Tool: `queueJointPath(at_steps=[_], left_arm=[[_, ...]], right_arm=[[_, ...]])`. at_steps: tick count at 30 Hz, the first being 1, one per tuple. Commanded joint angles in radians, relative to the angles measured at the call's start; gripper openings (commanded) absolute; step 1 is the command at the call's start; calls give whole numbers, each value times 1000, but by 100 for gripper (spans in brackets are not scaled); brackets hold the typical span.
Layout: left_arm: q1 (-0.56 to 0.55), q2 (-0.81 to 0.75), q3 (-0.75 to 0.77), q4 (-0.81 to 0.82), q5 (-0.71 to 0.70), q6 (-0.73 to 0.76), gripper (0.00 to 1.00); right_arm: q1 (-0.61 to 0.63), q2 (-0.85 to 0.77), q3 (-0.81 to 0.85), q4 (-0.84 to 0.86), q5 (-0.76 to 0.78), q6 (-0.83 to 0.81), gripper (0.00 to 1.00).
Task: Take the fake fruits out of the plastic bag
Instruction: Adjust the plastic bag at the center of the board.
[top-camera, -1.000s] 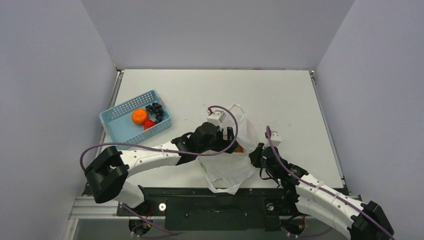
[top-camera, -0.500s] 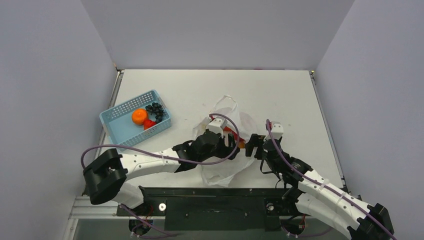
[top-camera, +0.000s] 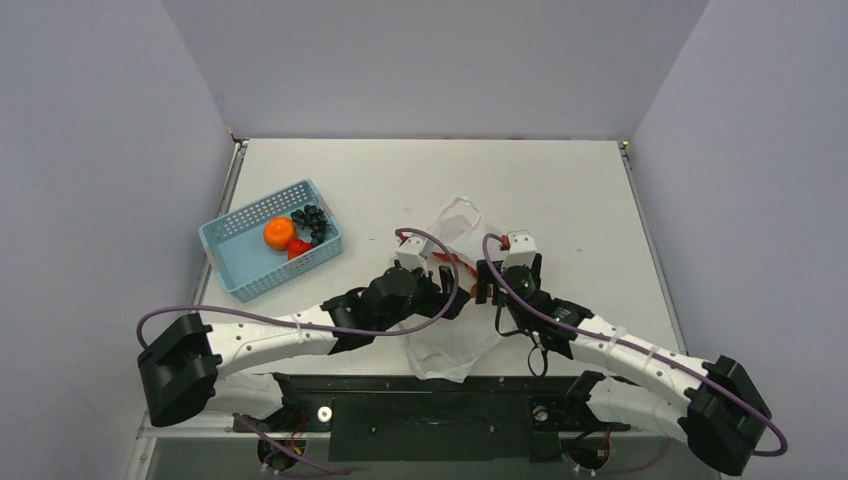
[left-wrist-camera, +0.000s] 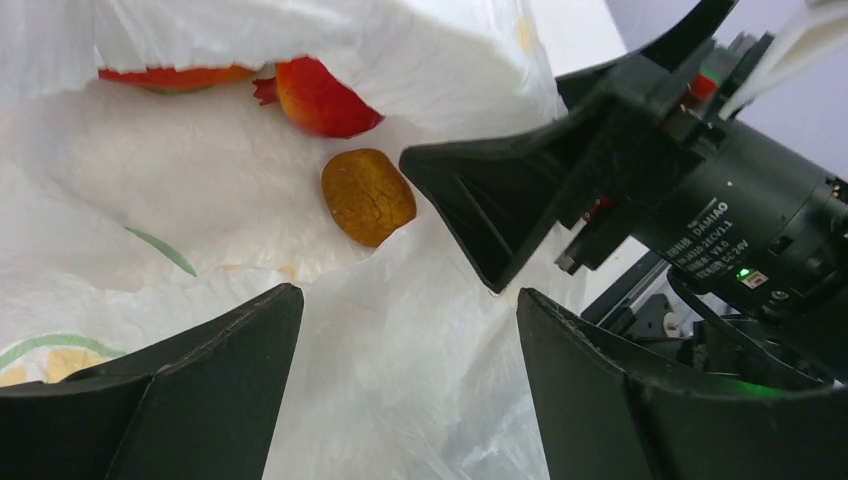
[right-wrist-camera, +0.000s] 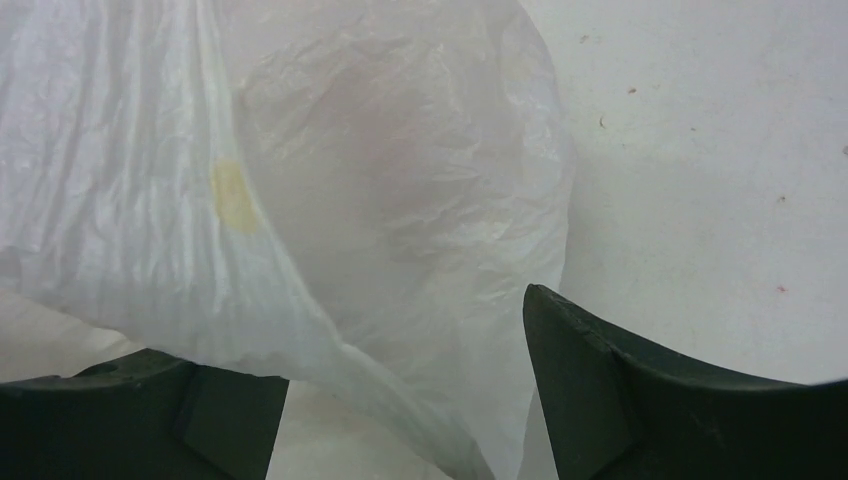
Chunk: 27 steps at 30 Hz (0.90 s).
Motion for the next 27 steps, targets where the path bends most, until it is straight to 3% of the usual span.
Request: queueJointPath(at_steps=[1,3,8,13,22,24,25,27], left_arm=[[5,104,21,121,12,1,77],[20,184,35,155,17,-1,77],[35,407,90,190,37,-22,76],[-13,487,47,230,37,-86,74],[-81,435,26,211,28,-107,75],[-77,399,62,185,28,-79,77],[-72,391,76,164,29,-62,78],[-61,373,119,143,42,-43,79]], right_arm=[[0,132,59,98,201,30,74],[-14,150,38,148,202,75,63],[-57,137,-20,199,158,143,17],[-105,109,-97,225,108,203,0],[-129,2,-160,221,0,230,0],[-129,-30,-158,166,-16,229,12],[-128,-58,-157,110,-12,241,29],[-129,-103,-155,29,18,277,50]])
